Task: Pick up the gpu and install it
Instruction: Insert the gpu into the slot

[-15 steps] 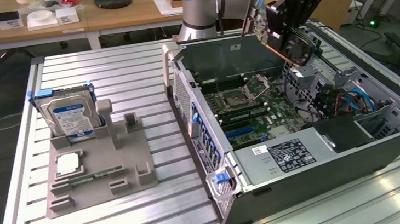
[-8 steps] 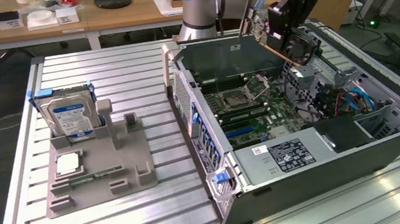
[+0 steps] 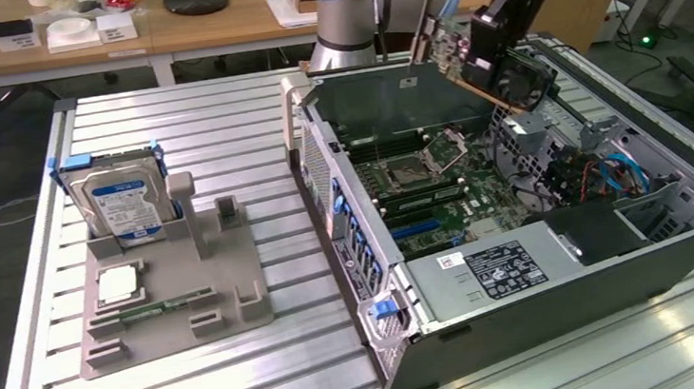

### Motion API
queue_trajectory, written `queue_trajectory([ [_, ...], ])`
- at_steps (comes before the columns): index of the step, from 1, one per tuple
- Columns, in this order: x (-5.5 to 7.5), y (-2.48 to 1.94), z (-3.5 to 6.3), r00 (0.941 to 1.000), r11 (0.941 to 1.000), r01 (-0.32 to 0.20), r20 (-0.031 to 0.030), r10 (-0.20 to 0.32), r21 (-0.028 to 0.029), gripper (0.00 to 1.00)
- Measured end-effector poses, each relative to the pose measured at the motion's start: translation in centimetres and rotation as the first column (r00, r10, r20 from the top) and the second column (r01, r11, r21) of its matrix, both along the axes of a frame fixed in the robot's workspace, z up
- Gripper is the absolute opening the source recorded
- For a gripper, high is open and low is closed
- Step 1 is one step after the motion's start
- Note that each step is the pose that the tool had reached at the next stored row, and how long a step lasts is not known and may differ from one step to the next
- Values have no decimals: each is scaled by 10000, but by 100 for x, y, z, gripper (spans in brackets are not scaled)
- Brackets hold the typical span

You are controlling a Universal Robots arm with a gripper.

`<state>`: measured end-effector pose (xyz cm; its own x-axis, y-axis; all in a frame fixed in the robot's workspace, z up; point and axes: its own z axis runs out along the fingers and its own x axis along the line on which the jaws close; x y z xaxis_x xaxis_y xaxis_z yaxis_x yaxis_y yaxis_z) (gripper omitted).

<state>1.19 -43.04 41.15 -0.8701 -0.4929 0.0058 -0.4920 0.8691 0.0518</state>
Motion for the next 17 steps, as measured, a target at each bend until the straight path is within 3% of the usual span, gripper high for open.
queue_trajectory([
  [5,0,0,0,9968,9968,-803,0,803,-1,28],
  [9,0,0,0,9883,9883,-1524,1,1524,0,28],
  [13,0,0,0,9744,9744,-2246,0,2246,-1,28],
  [17,0,0,0,9558,9558,-2941,0,2941,-1,28],
])
